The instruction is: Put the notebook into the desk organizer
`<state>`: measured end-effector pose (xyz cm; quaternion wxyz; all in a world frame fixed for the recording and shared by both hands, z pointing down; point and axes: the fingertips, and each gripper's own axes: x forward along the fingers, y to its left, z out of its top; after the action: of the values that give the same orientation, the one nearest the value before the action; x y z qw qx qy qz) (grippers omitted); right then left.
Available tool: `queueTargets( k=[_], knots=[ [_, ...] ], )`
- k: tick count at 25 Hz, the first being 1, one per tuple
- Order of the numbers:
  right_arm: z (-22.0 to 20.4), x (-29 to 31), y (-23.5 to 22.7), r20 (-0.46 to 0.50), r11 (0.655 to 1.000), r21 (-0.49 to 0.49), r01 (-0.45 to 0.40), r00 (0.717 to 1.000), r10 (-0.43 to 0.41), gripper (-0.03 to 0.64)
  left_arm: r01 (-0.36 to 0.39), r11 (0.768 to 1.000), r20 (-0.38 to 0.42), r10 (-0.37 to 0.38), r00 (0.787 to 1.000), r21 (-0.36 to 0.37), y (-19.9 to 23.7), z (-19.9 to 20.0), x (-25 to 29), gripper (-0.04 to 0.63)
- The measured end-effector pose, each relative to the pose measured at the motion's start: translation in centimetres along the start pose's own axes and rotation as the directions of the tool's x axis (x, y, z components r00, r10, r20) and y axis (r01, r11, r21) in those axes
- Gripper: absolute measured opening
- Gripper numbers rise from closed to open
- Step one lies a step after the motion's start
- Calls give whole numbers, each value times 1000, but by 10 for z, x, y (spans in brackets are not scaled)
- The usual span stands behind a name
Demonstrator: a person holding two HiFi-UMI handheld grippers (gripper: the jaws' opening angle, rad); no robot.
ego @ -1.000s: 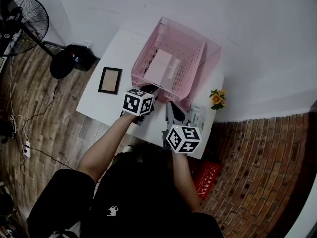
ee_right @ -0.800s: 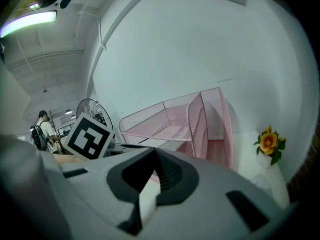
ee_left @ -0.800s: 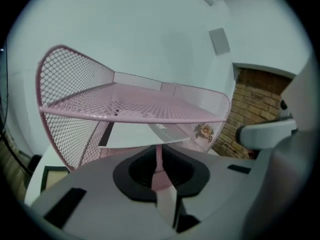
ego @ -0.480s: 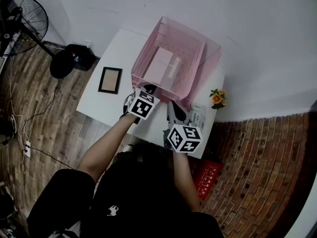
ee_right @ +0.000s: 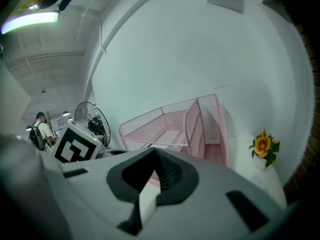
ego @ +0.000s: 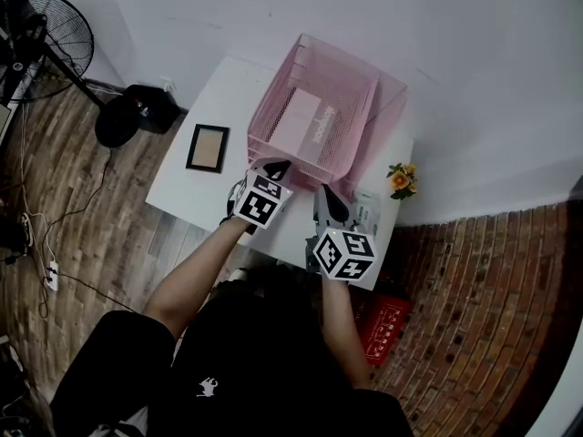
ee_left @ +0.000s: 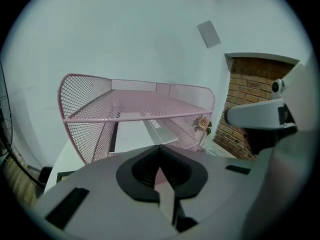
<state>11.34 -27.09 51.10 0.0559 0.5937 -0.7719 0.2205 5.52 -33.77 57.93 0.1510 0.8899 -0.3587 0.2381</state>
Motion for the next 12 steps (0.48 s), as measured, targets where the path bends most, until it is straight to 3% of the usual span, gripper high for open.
queueTargets(
  k=[12],
  knots=[
    [7,-40,19,71,998,-47,39,997,-36,2,-25,999,101,21,995,42,-10,2,-74,2]
  ],
)
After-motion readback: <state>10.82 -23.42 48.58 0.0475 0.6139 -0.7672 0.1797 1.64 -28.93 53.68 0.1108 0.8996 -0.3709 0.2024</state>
